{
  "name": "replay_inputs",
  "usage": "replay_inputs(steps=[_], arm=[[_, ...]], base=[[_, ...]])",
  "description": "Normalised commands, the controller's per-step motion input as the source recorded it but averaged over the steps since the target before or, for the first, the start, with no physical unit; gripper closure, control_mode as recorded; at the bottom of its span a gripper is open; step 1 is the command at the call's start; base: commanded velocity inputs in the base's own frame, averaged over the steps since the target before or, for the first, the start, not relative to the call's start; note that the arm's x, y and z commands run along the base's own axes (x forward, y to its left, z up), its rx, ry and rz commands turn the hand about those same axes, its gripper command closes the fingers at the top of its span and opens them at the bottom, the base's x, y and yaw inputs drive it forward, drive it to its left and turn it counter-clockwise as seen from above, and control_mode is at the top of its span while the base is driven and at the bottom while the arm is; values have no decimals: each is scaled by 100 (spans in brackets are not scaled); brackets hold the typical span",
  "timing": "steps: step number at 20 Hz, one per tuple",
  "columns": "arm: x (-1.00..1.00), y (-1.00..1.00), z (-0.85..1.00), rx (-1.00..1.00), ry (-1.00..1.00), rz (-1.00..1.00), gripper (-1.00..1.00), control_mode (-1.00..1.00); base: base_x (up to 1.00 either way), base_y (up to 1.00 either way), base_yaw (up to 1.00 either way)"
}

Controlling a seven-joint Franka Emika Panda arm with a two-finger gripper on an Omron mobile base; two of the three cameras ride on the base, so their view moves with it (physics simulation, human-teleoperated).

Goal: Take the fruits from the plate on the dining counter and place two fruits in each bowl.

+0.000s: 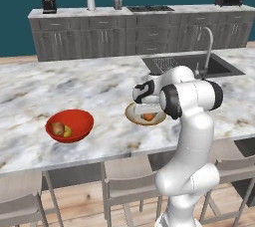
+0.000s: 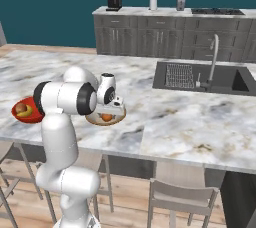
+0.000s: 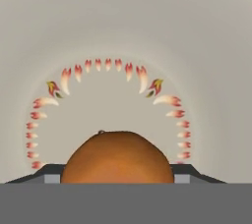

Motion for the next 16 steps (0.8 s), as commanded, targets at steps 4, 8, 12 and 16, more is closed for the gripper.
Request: replay_inputs(steps=[4,8,12,16], arm=[[3,0,0,0,0,0,-100,-100],[0,0,0,0,0,0,-100,-100],[0,0,0,0,0,0,-100,-100],[-1,0,23,0,0,0,-100,-100]], base=[[0,0,0],[0,0,0],[0,0,0],[0,0,0]])
